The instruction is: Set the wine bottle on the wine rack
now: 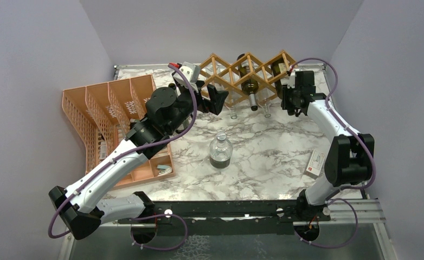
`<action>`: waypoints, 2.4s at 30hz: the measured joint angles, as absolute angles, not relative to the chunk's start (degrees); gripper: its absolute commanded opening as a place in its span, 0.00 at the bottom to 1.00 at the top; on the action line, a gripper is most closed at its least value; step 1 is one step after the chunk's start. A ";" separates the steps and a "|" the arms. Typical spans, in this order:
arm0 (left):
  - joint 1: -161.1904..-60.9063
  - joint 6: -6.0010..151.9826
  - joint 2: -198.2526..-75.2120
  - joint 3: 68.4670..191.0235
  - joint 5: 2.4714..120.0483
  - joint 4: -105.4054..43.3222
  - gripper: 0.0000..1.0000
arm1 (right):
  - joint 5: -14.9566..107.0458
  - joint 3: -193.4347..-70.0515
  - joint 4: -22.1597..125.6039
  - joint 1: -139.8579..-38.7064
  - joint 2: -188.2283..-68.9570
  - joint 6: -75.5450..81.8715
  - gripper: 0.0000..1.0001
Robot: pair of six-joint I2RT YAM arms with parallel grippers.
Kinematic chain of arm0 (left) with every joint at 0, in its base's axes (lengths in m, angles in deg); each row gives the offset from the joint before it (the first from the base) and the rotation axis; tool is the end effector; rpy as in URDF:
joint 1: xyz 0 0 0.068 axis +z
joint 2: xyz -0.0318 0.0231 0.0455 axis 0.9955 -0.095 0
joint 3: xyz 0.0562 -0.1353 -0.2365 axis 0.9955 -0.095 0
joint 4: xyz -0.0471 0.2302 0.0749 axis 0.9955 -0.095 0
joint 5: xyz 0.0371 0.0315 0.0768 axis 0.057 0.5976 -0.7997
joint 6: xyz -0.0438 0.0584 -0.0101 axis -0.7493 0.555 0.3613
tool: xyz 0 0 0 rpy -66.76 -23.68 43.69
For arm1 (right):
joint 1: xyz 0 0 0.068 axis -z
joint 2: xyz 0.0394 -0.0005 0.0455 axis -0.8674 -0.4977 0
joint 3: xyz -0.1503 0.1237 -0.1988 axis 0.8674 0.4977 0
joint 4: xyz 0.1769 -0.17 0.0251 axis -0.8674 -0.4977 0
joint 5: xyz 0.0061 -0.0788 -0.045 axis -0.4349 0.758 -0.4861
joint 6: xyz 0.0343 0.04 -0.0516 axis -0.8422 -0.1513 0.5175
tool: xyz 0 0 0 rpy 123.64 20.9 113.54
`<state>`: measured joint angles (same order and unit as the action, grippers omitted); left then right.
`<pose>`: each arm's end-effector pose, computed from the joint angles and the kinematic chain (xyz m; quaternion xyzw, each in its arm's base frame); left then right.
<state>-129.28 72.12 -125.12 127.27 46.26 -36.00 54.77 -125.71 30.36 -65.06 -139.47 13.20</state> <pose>0.1880 -0.1763 0.4458 0.1500 0.6717 -0.3112 0.6554 0.3598 0.0297 0.2565 -0.0616 0.9195 -0.0030 0.3883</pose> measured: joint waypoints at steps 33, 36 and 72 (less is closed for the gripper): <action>-129.28 73.83 -125.40 127.27 43.20 -36.09 0.99 | 48.49 -136.42 26.25 -65.11 -129.20 4.44 0.64; -129.30 74.55 -125.25 127.27 41.34 -36.35 0.99 | 40.71 -137.36 24.18 -65.13 -127.78 3.17 0.64; -129.28 78.88 -111.26 121.43 23.04 -33.18 0.99 | 44.84 -144.14 12.29 -109.61 -132.85 6.32 0.64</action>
<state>-129.28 78.88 -111.26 121.43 23.04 -33.18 44.84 -144.14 12.29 -109.61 -132.85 6.32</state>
